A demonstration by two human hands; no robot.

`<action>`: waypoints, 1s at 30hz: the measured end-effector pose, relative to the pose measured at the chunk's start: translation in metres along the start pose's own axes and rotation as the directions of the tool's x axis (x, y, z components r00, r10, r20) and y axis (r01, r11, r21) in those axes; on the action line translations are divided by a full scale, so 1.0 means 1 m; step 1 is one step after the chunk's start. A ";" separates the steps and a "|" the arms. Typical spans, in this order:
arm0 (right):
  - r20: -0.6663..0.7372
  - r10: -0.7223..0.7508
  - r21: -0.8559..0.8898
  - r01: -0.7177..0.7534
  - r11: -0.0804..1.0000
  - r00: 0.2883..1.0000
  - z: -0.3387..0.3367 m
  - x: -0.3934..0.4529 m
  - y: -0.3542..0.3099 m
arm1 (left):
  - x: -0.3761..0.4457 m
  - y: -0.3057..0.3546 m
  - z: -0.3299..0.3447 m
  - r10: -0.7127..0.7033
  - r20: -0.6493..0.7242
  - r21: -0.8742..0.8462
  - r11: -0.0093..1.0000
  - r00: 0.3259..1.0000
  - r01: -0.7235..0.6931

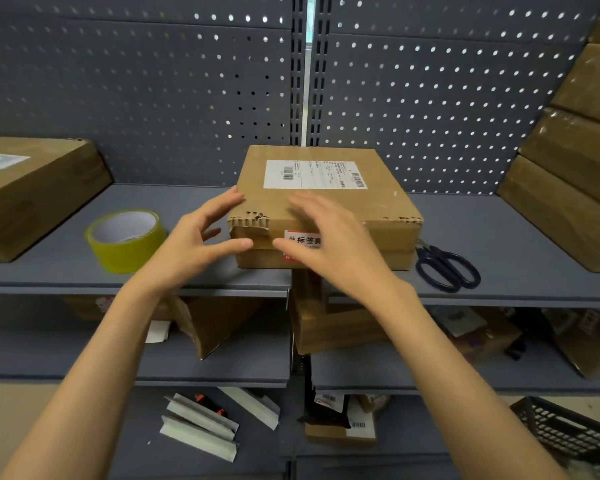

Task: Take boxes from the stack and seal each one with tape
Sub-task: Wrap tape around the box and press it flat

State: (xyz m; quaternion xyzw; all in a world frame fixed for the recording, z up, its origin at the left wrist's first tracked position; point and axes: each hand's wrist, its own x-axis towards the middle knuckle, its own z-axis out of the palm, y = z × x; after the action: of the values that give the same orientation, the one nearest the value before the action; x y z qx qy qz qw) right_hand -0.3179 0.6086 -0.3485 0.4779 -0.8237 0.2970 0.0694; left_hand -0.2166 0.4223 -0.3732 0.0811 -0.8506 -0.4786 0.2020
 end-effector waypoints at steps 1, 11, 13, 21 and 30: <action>0.035 -0.023 -0.034 0.024 0.999 0.999 0.005 0.004 -0.005 | 0.000 0.001 0.000 0.005 0.015 0.003 1.000 1.000 -0.005; -0.086 0.026 0.008 -0.025 1.000 0.996 0.028 0.022 -0.009 | 0.007 -0.010 -0.011 0.057 0.020 0.067 0.996 0.998 -0.058; -0.120 0.034 0.034 -0.030 0.999 0.992 0.030 0.024 -0.008 | 0.009 -0.011 -0.012 0.063 0.019 0.069 0.996 0.998 -0.064; -0.163 0.056 0.123 -0.036 0.992 0.985 0.033 0.029 -0.003 | 0.014 -0.013 -0.017 0.033 0.028 -0.046 0.998 0.999 -0.032; -0.130 0.038 0.116 -0.023 0.993 0.991 0.031 0.029 -0.002 | 0.019 -0.015 -0.026 0.007 0.118 -0.080 0.997 0.993 0.003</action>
State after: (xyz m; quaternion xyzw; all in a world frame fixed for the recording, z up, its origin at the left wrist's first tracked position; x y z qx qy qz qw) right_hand -0.3263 0.5689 -0.3609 0.4478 -0.8062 0.3756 0.0919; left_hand -0.2234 0.3878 -0.3686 0.0436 -0.8413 -0.5161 0.1551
